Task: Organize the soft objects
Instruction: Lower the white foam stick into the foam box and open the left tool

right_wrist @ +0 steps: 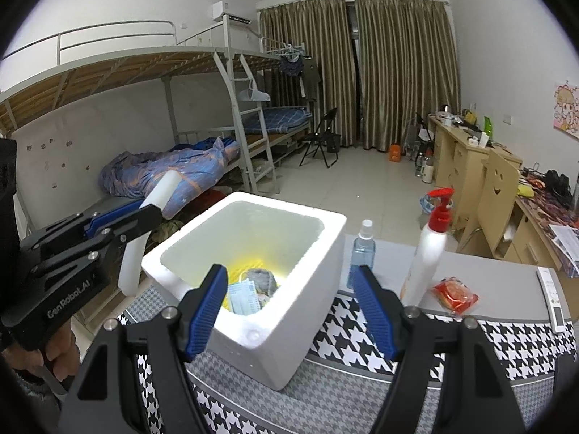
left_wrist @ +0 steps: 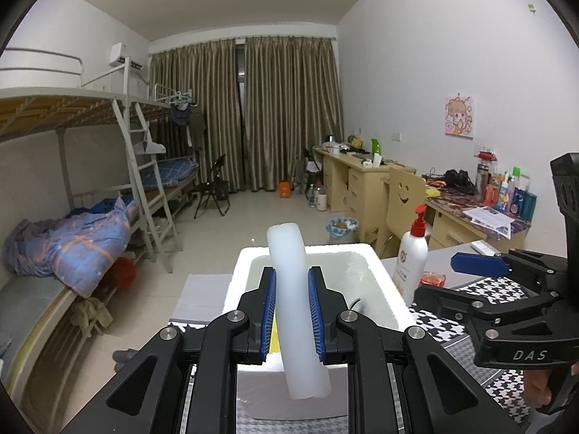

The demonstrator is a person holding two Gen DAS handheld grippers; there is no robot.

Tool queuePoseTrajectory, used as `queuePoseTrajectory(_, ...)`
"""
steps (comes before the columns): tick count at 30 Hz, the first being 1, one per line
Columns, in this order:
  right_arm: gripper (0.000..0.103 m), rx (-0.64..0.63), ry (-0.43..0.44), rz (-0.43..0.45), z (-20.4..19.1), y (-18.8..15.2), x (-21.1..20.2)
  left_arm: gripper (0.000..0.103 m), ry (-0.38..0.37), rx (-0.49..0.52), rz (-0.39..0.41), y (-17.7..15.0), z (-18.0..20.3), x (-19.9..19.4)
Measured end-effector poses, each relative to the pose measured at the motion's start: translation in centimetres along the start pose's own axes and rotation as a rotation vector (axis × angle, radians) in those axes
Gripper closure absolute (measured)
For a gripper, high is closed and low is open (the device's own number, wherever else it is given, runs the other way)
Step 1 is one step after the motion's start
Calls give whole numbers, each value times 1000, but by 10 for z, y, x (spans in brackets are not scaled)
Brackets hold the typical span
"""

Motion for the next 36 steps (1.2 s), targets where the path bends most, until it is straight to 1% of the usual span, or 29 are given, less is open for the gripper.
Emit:
queuePoseTrajectory(8,27,18,-31,9,16,-1,-6,83,-23,10,-11,2,9,10)
queuePoseTrajectory(9,25,19,-32,11,17,-1,-7,84,-27,10,-14,2,9,11)
queuePoseTrajectory(11,14,12,-45,16,19,-3,-9,84,-30,6,-18,1,10,13)
queuePoseTrajectory(13,8,4,-65,33,21,-5,-13,84,-32,8,-17,2,10,14)
queuePoseTrajectory(14,7,-2,-66,41,21,-5,-16,84,-32,9,-18,2,10,14)
queuePoseTrajectory(22,7,9,-80,53,30,-7,-22,84,-42,25,-32,4,18,25)
queuePoseTrajectory(28,7,14,-95,53,39,-12,-26,83,-63,27,-53,2,24,34)
queuePoseTrajectory(36,7,30,-100,51,44,-16,-28,83,-56,22,-90,-4,22,50)
Point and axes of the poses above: each gripper's, at about its wrist camera, not at the fingertips, and x roughly the way its jaws point, z to its right, y to its top, the point moved 10 cm from there along x, roughly the way its jaws point, and after that the axes turned 10 degrees about -y, right-handed, at the moved point
